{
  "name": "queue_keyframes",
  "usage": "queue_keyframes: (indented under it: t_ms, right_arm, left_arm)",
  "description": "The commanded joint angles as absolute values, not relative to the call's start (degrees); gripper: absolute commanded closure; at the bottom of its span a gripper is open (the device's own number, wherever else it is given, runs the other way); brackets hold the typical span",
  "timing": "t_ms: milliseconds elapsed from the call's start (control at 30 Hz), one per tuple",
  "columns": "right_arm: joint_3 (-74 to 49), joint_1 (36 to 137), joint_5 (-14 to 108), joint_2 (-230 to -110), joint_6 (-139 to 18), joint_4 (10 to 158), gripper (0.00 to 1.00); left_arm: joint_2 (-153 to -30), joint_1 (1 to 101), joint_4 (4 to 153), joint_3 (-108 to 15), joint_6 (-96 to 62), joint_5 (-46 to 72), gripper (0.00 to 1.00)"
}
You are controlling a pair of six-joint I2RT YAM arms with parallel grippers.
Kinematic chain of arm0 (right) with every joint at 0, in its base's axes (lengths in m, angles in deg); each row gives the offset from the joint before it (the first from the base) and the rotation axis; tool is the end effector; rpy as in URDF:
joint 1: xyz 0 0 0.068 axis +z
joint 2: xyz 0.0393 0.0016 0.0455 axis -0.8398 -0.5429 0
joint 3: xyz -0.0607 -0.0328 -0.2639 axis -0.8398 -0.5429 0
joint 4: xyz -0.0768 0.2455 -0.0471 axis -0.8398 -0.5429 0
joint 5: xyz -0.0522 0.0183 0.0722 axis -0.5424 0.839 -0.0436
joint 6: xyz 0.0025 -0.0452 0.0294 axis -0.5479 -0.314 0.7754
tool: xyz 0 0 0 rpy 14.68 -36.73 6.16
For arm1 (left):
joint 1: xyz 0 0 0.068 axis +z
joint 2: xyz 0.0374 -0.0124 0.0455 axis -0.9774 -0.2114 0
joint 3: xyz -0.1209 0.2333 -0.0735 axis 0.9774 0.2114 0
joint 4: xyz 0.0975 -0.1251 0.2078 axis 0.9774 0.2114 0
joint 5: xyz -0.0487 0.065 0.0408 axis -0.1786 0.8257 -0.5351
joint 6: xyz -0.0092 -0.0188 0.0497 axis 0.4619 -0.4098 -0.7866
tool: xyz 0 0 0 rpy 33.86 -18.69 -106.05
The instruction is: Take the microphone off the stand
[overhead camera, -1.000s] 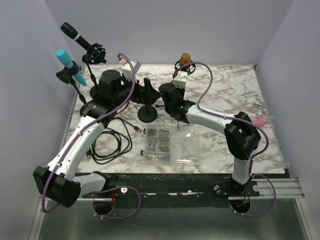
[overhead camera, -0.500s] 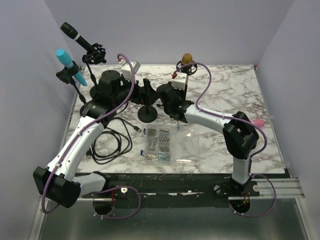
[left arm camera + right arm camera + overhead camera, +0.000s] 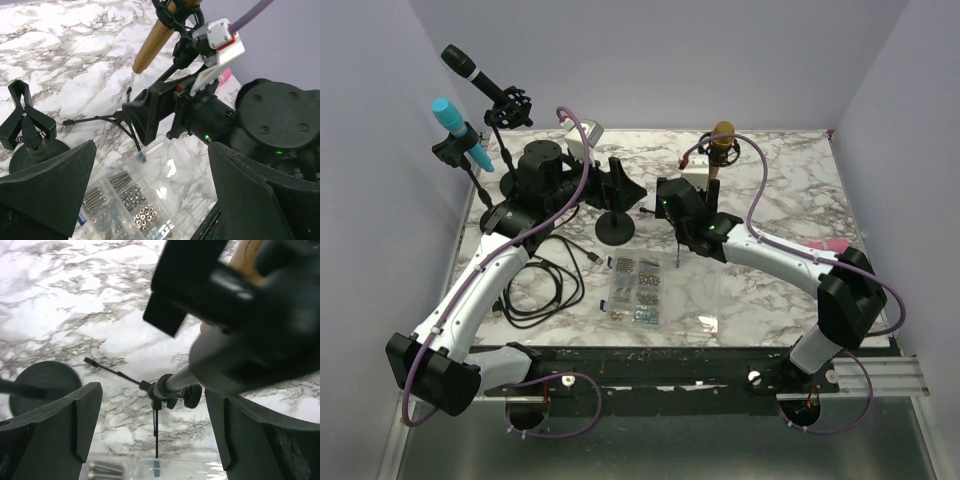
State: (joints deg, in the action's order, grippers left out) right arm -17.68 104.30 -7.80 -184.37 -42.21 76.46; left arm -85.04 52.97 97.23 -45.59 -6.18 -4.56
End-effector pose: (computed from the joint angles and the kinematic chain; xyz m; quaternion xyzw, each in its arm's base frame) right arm 0.2742 0.2576 0.2731 0.0315 0.8280 -0.0249 0.5593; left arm 0.2385 -0.1274 0.4033 0.1526 0.7668 -0.4028 0.4759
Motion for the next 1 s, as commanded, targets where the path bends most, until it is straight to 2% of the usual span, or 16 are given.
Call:
queue_keyframes:
  t_ms: [0, 200, 400, 533, 567, 600, 700, 800, 967]
  right_arm:
    - [-18.40, 105.46, -0.50, -180.16, -47.27, 77.67, 0.07]
    - [-9.75, 105.41, -3.56, -185.00, -48.23, 73.59, 0.07]
    - [-13.73, 105.39, -2.22, -179.92, -47.42, 73.59, 0.06]
    - [-20.99, 105.37, -2.07, -176.00, -46.74, 76.25, 0.08]
    - [-22.46, 105.40, -2.12, -175.60, -46.10, 76.48, 0.12]
    - [-23.73, 105.35, -1.97, -175.36, -45.45, 77.05, 0.20]
    - [-28.12, 104.94, 0.01, -175.43, -43.56, 80.57, 0.23]
    - [-31.84, 104.61, 2.83, -176.90, -43.23, 86.38, 0.35]
    - [-32.37, 104.18, 2.67, -182.67, -42.37, 88.16, 0.47]
  left_arm:
    - [-84.06, 53.18, 95.50, -45.44, -5.15, -5.42, 0.01]
    - [-84.18, 52.64, 95.75, -45.36, -5.80, -4.59, 0.02]
    - [-84.39, 51.81, 96.98, -45.91, -7.17, -2.59, 0.02]
    - [-84.01, 51.78, 96.46, -45.61, -6.87, -3.09, 0.01]
    - [-84.05, 51.78, 96.80, -45.80, -6.99, -2.72, 0.01]
    - [-84.17, 51.78, 96.93, -45.95, -7.00, -2.84, 0.01]
    - [-84.03, 51.78, 96.48, -45.71, -6.65, -3.72, 0.02]
    - [-83.74, 51.70, 96.61, -45.62, -6.99, -2.92, 0.01]
    - [-84.07, 51.69, 96.73, -45.69, -7.17, -2.69, 0.02]
